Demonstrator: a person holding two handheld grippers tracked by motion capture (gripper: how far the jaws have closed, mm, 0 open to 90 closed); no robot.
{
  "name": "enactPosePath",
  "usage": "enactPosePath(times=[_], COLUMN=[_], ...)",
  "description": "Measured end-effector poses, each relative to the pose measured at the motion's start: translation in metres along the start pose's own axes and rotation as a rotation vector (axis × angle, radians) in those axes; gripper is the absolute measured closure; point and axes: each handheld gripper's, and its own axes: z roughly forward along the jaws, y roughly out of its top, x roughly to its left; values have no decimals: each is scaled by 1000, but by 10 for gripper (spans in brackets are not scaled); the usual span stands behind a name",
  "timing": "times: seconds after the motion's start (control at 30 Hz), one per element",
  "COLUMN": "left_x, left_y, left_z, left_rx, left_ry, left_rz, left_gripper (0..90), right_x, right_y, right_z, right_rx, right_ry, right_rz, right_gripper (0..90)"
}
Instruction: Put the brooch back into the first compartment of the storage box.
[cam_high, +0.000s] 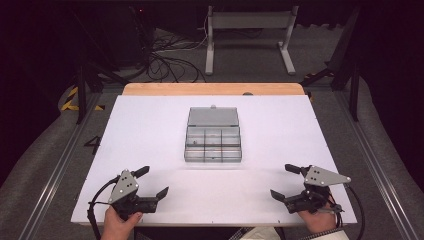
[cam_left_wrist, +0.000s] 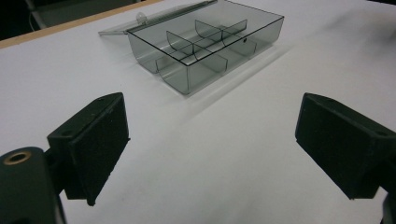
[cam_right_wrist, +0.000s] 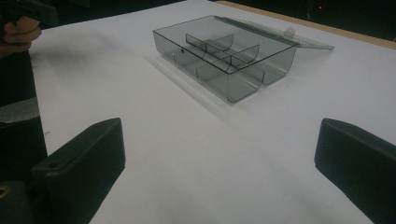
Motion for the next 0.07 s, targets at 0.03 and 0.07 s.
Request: enactPosePath(times=[0.03, 0.07], left_x=[0, 0], left_y=[0, 0], left_z=[0, 0], left_rx=[-4, -5], left_ry=[-3, -5], left_rz=[-3, -3], left_gripper=[104, 103], right_x=[0, 0], right_y=[0, 0], right_z=[0, 0], right_rx=[0, 1], right_ry=[0, 0], right_rz=[0, 0], right_gripper=[25, 25])
